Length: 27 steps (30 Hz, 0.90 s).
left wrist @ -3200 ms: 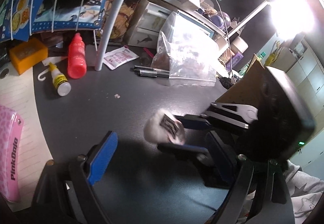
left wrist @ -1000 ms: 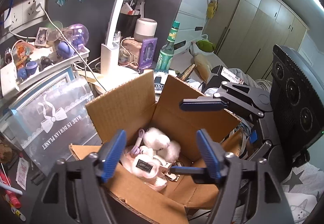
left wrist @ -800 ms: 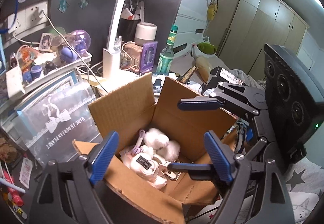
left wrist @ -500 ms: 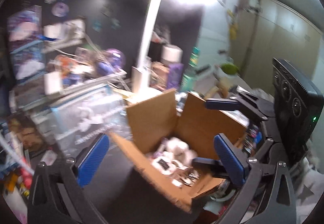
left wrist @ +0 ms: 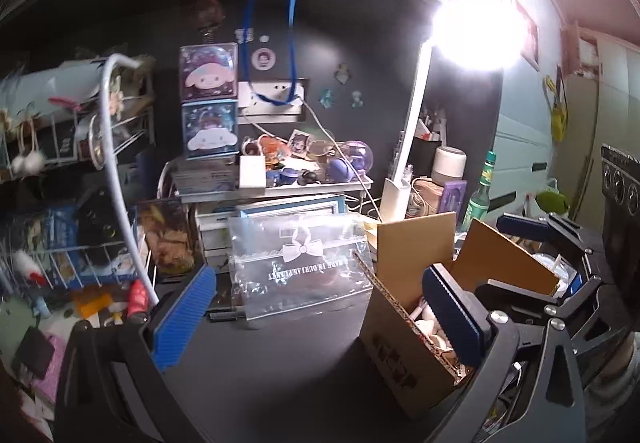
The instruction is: Organize objects
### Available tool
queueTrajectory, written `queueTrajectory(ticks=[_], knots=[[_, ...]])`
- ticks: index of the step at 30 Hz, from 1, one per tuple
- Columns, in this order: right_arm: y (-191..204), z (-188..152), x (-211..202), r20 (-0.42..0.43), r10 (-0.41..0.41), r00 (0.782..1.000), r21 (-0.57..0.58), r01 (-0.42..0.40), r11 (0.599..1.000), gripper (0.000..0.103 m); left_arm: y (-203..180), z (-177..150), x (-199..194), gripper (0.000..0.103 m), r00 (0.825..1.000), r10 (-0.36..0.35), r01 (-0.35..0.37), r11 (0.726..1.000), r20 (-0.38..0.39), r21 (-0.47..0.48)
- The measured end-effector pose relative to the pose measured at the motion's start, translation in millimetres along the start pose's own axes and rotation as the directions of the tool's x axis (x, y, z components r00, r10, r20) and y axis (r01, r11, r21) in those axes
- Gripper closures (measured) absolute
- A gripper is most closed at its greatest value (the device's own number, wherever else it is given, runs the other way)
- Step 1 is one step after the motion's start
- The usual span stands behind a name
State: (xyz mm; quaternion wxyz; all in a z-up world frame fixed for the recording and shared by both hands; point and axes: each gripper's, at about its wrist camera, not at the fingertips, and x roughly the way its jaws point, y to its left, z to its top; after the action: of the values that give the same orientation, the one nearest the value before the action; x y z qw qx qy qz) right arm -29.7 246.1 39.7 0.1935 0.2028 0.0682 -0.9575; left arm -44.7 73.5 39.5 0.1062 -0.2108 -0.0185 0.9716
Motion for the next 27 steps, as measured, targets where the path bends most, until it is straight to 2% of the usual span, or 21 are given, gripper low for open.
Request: queueTrajectory(ticks=[10,27], knots=[[-1.8,-2.2,3.4,-0.008,0.021,1.0,0.017,-0.021,1.0,0.0,8.9,-4.1,-4.3,0.0,0.998,0.058,-0.058,0.998,0.006,-0.018],[-0.8,-5.5,4.9,-0.016,0.024,1.0,0.026,-0.024,0.999,0.0,7.2,-5.2,-3.6,0.0,0.997,0.081,-0.081,0.997,0.01,0.005]])
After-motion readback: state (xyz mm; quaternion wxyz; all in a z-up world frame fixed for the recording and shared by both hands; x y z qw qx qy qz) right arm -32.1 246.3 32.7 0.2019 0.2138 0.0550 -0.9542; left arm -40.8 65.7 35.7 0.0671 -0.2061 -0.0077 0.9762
